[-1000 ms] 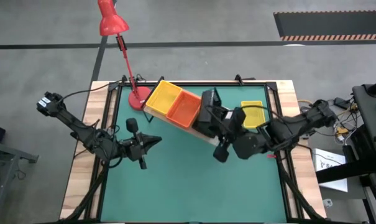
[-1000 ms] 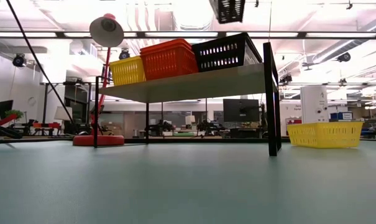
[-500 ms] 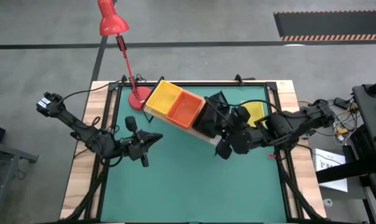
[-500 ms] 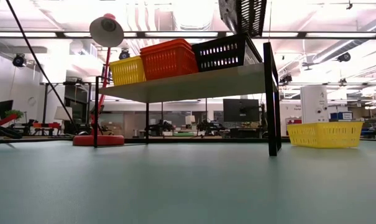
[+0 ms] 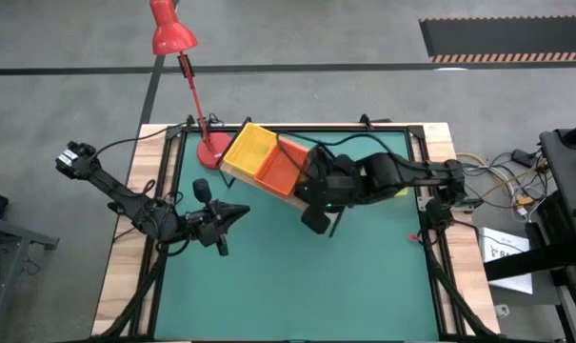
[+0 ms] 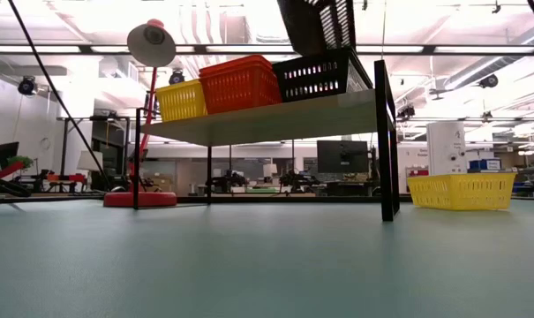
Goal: Stack baskets on shelf by color
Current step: Stack the black bin on top of the other black bins on the shelf
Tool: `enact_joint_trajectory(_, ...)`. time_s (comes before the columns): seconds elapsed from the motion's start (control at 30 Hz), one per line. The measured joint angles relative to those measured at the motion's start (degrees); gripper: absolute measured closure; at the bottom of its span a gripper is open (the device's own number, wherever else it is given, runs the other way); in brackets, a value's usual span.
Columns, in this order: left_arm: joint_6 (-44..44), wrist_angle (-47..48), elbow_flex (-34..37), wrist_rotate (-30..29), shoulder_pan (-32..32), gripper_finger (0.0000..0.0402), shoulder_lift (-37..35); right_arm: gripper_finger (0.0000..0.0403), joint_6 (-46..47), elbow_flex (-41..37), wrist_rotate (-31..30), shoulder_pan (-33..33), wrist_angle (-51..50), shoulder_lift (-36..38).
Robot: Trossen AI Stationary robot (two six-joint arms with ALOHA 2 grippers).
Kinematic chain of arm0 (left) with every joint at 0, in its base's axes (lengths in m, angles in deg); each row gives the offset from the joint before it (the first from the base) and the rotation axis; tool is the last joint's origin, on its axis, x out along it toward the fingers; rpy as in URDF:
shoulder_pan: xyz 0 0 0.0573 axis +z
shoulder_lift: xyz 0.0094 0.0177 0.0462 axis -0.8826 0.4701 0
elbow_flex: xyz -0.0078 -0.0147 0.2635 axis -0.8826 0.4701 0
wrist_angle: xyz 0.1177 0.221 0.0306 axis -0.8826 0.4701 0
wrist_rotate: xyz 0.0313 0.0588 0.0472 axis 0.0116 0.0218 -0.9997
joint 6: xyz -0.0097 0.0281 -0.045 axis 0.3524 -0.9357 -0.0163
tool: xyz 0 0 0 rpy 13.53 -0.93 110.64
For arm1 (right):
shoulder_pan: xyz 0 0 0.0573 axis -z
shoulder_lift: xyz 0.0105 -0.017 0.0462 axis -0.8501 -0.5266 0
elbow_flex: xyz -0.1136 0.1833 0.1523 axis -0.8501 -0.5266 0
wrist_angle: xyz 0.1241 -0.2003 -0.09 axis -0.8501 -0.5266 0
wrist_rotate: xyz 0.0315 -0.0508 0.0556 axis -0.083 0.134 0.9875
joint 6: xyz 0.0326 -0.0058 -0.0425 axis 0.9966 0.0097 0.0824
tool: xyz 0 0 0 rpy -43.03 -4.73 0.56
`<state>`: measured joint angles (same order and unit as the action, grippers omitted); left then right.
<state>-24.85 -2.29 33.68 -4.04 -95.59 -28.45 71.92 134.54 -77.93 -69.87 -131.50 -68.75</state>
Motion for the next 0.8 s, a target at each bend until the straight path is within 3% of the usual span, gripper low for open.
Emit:
enact_joint_trajectory(0.1,0.0,0.1,0.1,0.0,0.0,0.04,0.0,0.0391,1.5,-2.1,2.0,1.3,-3.1,0.2)
enact_joint_trajectory(0.8,0.0,0.3,0.2,0.0,0.0,0.04,0.0,0.039,-0.8,-6.5,1.4,1.9,-2.2,0.3)
